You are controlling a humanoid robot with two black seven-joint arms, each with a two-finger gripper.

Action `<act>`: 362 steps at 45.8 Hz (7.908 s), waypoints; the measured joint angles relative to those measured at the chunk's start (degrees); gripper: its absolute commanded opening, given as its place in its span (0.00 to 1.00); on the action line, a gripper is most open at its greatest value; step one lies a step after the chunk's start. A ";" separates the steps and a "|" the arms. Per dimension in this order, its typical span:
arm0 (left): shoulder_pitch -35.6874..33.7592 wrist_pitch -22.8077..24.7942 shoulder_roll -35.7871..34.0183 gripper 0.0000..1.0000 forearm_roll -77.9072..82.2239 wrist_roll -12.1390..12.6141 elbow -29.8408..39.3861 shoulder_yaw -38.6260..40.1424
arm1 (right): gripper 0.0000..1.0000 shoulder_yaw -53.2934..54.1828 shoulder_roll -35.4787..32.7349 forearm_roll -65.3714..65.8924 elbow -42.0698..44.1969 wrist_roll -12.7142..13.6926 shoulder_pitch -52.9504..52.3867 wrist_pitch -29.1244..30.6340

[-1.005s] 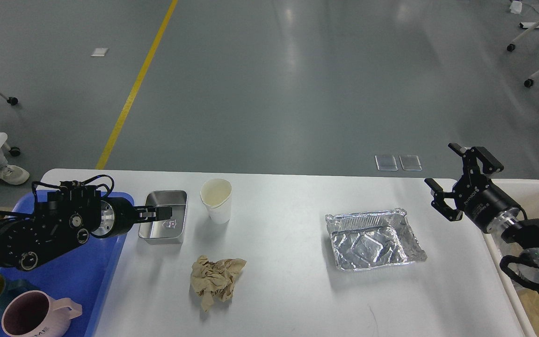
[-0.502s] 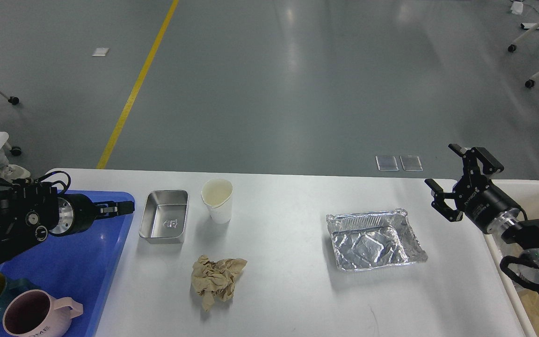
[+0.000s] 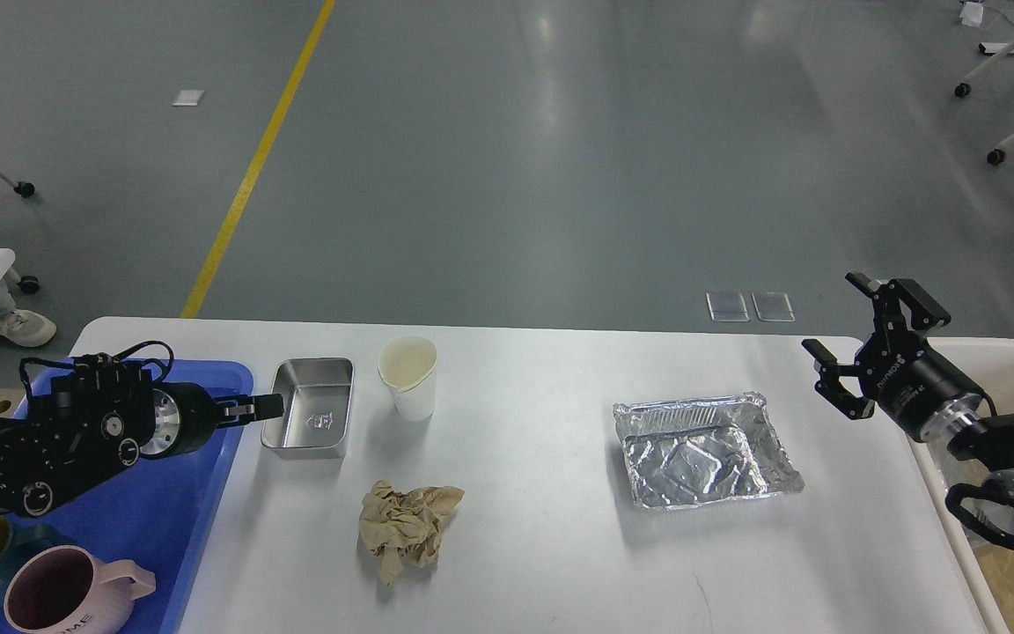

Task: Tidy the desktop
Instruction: 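Reach the left gripper to the small steel tray and grasp its rim, then lift the steel tray and lower it into the blue bin, then release the steel tray and raise the left gripper, then move the right gripper toward the foil tray's edge nearest it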

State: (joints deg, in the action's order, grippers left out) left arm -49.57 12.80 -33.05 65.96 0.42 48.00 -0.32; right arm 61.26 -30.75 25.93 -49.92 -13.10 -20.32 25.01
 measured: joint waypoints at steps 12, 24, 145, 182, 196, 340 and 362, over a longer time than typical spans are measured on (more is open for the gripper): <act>0.77 -1.21 3.68 0.85 -2.10 -0.09 -3.24 0.06 | 1.00 0.00 -0.03 0.00 0.00 0.00 0.02 0.04; 0.79 -1.32 5.76 0.75 -3.40 -0.45 -5.96 -0.29 | 1.00 -0.08 -0.13 0.00 0.00 0.00 0.44 0.03; 12.10 3.41 -33.64 0.01 -17.28 -7.90 14.19 14.61 | 1.00 0.09 -1.09 -0.01 -0.09 0.04 0.43 -0.30; 18.03 0.63 -11.74 0.07 -16.87 -7.31 -7.01 14.06 | 1.00 -1.41 -1.53 0.01 0.00 0.00 1.13 0.08; 17.57 0.49 -10.22 0.14 -16.71 -7.27 -7.32 14.11 | 1.00 -1.41 -1.52 0.00 0.01 0.00 1.09 0.04; 20.56 26.68 13.36 0.97 -64.17 -7.89 -11.17 74.40 | 1.00 -32.76 -25.82 22.36 -13.09 -7.68 -20.73 3.20; 21.90 26.93 13.28 0.97 -64.21 -7.96 -11.01 74.85 | 1.00 -42.13 -57.41 46.49 -37.01 -11.17 -25.53 3.57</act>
State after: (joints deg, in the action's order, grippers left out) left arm -27.67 39.73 -19.77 1.75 -7.55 36.99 74.53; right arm 19.13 -88.16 72.42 -86.93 -24.27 -45.84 28.58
